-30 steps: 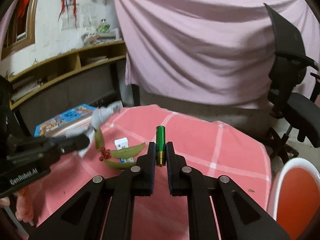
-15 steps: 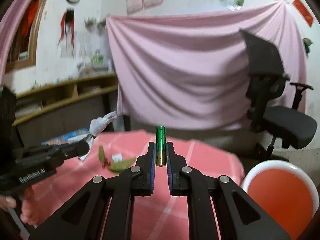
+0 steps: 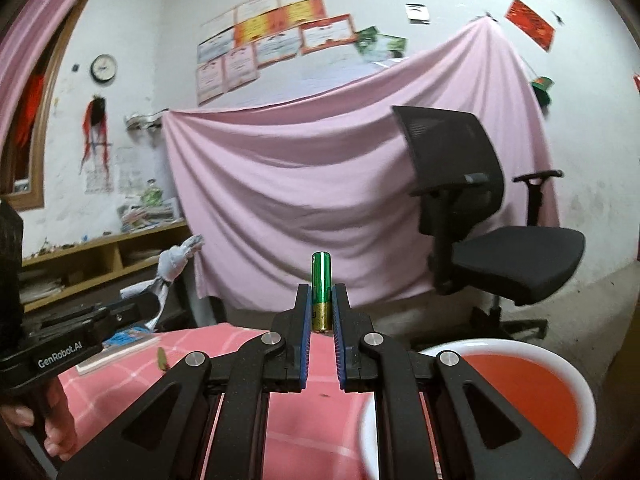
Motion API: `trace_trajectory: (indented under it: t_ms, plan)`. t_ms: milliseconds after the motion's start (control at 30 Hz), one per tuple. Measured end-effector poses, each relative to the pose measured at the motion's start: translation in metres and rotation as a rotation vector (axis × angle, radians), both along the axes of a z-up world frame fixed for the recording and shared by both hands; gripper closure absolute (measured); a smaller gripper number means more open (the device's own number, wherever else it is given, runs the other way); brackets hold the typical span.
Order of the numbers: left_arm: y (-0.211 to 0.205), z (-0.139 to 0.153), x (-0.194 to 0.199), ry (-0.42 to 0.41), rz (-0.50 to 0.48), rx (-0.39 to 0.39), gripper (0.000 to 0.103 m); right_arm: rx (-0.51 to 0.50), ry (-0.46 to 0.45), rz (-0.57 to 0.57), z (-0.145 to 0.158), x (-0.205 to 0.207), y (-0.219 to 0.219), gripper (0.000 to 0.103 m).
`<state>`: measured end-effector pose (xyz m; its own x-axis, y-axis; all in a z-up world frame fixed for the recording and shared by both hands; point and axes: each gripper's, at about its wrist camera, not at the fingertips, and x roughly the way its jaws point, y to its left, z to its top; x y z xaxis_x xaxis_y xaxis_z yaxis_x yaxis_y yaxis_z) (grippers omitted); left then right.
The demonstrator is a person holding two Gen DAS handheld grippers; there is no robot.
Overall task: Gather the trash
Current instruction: 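Lift the leaf bundle and green marker and carry them over the bucket, then open both tools over the bucket to drop the bundle and marker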
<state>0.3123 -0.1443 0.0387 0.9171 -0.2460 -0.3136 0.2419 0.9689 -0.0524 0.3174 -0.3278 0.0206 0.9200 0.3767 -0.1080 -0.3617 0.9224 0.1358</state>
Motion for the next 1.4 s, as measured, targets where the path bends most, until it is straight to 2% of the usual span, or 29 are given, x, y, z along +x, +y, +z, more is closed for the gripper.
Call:
trace_trajectory:
  t_ms: [133,267,333,500,633,867,1000,1133,1200,1267,1400]
  plan:
    - [-0.034,-0.004,0.01,0.015,-0.058,0.021,0.1,-0.002,0.015,-0.047,-0.007,-0.004,-0.029,0.095]
    - [-0.068,-0.012,0.02,0.052,-0.11,0.034,0.1,0.041,0.058,-0.084,-0.01,0.001,-0.057,0.095]
    - [-0.083,-0.019,0.027,0.09,-0.126,0.034,0.1,0.067,0.09,-0.089,-0.012,0.006,-0.067,0.095]
    - [-0.106,-0.029,0.045,0.198,-0.155,-0.024,0.1,0.097,0.171,-0.11,-0.021,0.018,-0.083,0.095]
    - [-0.124,-0.038,0.062,0.272,-0.173,-0.006,0.1,0.103,0.234,-0.132,-0.03,0.025,-0.092,0.095]
    - [-0.134,-0.051,0.073,0.362,-0.185,0.049,0.099,0.11,0.342,-0.174,-0.043,0.035,-0.102,0.094]
    - [-0.132,-0.06,0.074,0.397,-0.178,0.064,0.096,0.117,0.369,-0.19,-0.046,0.037,-0.107,0.093]
    - [-0.127,-0.063,0.073,0.402,-0.166,0.056,0.09,0.115,0.374,-0.192,-0.046,0.037,-0.108,0.092]
    - [-0.124,-0.062,0.071,0.396,-0.157,0.053,0.08,0.11,0.376,-0.188,-0.046,0.039,-0.107,0.092]
    - [-0.12,-0.061,0.069,0.386,-0.151,0.045,0.074,0.103,0.378,-0.185,-0.046,0.04,-0.106,0.091]
    - [-0.114,-0.057,0.068,0.377,-0.142,0.039,0.074,0.093,0.381,-0.181,-0.045,0.041,-0.103,0.091]
